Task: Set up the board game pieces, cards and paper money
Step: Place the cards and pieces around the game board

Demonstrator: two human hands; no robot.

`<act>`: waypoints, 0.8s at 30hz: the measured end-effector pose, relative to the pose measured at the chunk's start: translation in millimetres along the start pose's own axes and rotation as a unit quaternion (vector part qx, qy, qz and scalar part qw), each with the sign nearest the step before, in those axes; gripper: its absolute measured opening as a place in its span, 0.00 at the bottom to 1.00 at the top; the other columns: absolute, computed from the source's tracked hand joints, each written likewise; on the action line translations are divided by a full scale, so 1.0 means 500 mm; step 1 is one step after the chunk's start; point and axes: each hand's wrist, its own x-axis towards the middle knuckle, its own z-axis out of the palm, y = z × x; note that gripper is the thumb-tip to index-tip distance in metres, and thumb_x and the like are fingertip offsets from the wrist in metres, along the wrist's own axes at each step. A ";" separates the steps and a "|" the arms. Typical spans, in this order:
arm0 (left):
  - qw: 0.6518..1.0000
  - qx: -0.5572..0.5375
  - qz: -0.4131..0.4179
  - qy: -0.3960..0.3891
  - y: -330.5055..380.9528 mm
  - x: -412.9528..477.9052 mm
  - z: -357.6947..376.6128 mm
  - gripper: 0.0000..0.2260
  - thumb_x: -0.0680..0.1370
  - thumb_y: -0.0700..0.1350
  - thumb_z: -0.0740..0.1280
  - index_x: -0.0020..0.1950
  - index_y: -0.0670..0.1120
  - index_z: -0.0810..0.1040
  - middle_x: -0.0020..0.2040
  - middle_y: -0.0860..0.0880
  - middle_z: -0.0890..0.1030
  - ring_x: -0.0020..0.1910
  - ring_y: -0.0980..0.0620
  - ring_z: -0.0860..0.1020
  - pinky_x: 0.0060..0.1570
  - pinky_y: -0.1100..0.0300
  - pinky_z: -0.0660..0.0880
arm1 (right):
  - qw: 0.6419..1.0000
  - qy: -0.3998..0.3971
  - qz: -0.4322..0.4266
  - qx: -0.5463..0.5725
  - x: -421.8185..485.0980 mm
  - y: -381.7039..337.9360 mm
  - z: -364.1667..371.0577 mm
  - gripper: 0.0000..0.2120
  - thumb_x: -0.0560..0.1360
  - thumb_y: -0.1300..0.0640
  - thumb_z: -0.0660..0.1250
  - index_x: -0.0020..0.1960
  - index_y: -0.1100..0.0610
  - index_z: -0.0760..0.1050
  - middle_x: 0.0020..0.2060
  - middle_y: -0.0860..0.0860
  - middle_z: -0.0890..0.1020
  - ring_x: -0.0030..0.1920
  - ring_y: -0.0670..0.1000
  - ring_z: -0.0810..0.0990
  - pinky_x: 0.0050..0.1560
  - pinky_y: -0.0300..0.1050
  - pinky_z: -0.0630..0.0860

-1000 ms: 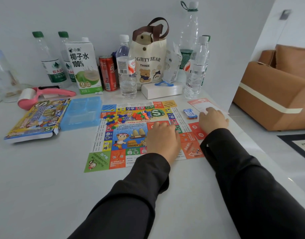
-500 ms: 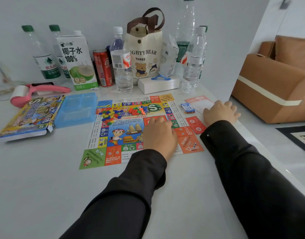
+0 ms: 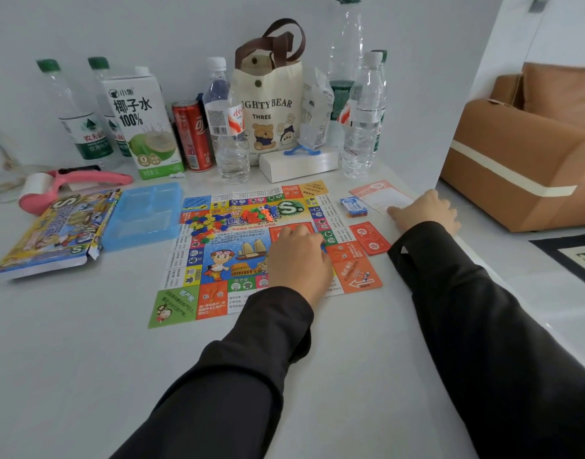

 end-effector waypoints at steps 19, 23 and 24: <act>1.000 0.014 0.017 0.006 0.005 -0.005 -0.004 0.15 0.79 0.45 0.56 0.64 0.46 0.74 0.59 0.49 0.75 0.59 0.49 0.68 0.58 0.54 0.70 | 0.891 0.210 -0.025 0.401 -0.039 -0.006 -0.040 0.09 0.75 0.62 0.65 0.54 0.62 0.79 0.49 0.55 0.82 0.44 0.48 0.77 0.45 0.37 0.76; 0.995 -0.030 0.054 0.073 0.017 -0.015 -0.023 0.15 0.79 0.43 0.57 0.64 0.44 0.74 0.61 0.49 0.74 0.62 0.49 0.67 0.61 0.57 0.65 | 0.865 0.175 -0.013 0.470 -0.069 -0.035 -0.037 0.07 0.74 0.61 0.66 0.48 0.63 0.79 0.43 0.55 0.82 0.43 0.52 0.82 0.46 0.45 0.81; 0.993 -0.062 0.051 0.089 0.019 -0.017 -0.028 0.15 0.78 0.42 0.58 0.64 0.43 0.74 0.61 0.48 0.74 0.62 0.50 0.67 0.61 0.58 0.65 | 0.857 0.152 -0.006 0.493 -0.078 -0.042 -0.034 0.06 0.74 0.62 0.67 0.48 0.63 0.79 0.41 0.54 0.82 0.42 0.53 0.82 0.44 0.46 0.81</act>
